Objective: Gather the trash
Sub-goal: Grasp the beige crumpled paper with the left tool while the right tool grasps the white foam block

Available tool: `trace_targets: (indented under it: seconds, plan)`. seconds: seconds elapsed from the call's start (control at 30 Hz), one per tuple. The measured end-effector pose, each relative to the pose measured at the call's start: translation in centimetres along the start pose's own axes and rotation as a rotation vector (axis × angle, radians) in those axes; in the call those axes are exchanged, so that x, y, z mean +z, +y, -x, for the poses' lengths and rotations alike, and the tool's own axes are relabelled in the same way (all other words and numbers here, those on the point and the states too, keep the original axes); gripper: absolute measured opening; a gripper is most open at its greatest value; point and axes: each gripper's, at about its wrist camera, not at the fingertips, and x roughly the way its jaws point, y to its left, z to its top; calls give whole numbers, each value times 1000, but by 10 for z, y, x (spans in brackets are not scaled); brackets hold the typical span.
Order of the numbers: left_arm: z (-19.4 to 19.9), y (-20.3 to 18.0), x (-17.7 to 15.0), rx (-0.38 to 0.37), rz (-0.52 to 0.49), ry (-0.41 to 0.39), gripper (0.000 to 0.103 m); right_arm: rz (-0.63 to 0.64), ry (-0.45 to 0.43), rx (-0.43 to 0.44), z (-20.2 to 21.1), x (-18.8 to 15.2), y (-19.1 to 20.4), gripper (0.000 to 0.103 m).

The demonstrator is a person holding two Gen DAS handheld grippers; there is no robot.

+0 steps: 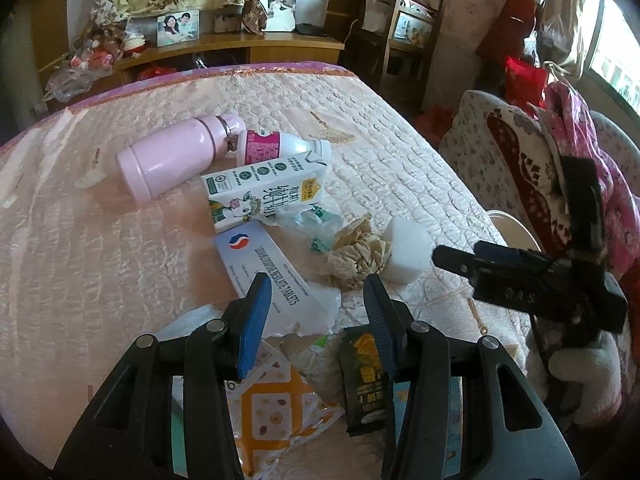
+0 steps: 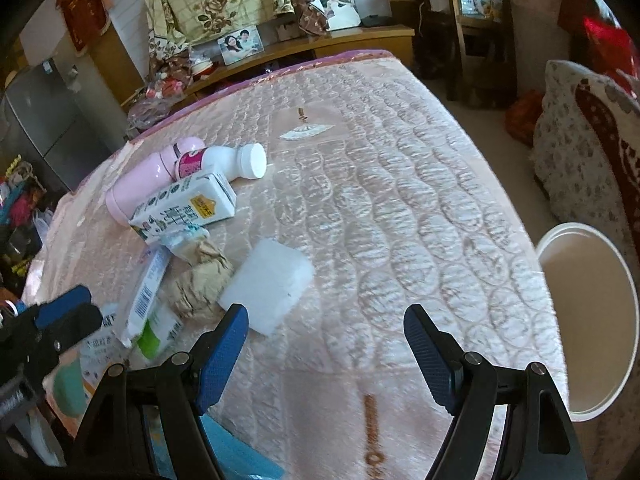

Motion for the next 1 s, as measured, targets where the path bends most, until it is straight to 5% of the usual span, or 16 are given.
trace_targets:
  seconds: [0.43, 0.7, 1.0]
  plan:
    - [-2, 9, -4, -25, 27, 14, 46, -80, 65, 57, -33, 20, 11, 66]
    - [-5, 0, -4, -36, 5, 21, 46, -111, 84, 165, -41, 22, 9, 35]
    - [-23, -19, 4, -45, -11, 47, 46, -80, 18, 96, 2, 19, -26, 34]
